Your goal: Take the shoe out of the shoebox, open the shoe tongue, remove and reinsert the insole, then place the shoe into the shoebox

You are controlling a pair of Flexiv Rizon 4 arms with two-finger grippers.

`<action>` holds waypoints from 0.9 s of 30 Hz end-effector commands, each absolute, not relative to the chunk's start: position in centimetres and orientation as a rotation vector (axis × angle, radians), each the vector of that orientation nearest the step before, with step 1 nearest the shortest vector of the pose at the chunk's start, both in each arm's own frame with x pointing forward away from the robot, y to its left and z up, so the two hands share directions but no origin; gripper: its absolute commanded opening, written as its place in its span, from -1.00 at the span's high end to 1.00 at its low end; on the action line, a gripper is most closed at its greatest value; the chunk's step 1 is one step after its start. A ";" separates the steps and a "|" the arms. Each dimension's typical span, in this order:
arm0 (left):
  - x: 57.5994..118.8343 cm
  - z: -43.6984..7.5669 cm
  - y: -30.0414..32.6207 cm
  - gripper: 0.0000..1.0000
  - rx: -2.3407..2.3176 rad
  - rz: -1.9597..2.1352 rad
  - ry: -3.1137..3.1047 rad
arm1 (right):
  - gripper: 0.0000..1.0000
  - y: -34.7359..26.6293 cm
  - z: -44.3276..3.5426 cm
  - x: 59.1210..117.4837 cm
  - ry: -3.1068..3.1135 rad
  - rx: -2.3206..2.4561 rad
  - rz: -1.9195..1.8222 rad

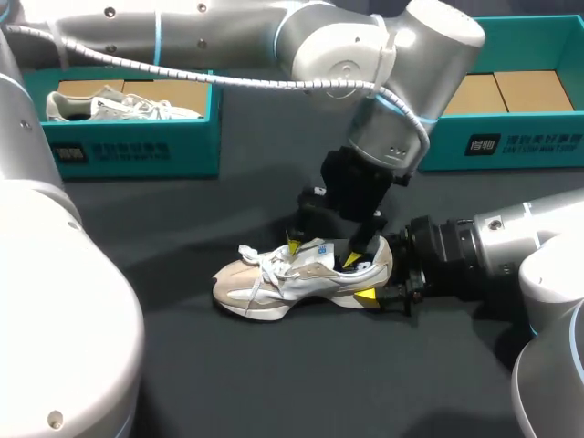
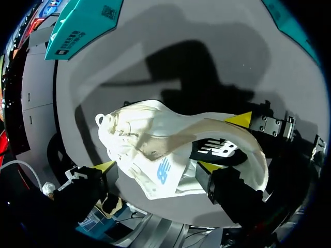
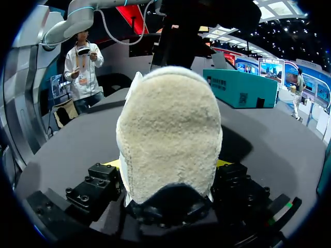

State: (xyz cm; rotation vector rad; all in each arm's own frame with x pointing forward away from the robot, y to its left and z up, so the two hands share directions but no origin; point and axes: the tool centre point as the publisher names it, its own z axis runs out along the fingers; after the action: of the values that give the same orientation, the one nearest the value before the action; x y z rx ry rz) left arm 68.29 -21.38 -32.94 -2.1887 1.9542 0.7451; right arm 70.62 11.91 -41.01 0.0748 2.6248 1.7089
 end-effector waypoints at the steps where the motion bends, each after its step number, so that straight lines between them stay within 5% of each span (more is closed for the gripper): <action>1: 67.9 -33.3 -22.0 -0.80 -2.160 0.816 1.862 | 1.00 11.8 -40.9 70.6 2.628 0.076 1.704; 10: 67.7 -33.5 -21.1 -0.46 -2.141 0.866 1.846 | 1.00 11.8 -40.9 70.6 2.628 0.076 1.704; 20: 67.5 -32.7 -20.7 0.55 -2.127 0.821 1.878 | 1.00 11.8 -40.9 70.6 2.628 0.076 1.704; 22: 67.3 -32.4 -20.5 0.98 -2.126 0.804 1.885 | 1.00 11.8 -40.9 70.6 2.628 0.076 1.704; 27: 66.9 -31.5 -19.7 1.00 -2.146 0.721 1.908 | 1.00 11.8 -40.9 70.6 2.628 0.076 1.704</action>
State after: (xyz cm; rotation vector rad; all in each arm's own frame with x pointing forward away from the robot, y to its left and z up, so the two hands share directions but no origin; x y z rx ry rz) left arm 68.01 -20.81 -32.52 -2.0915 1.9390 0.8074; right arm 70.62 11.92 -41.01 0.0748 2.6247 1.7089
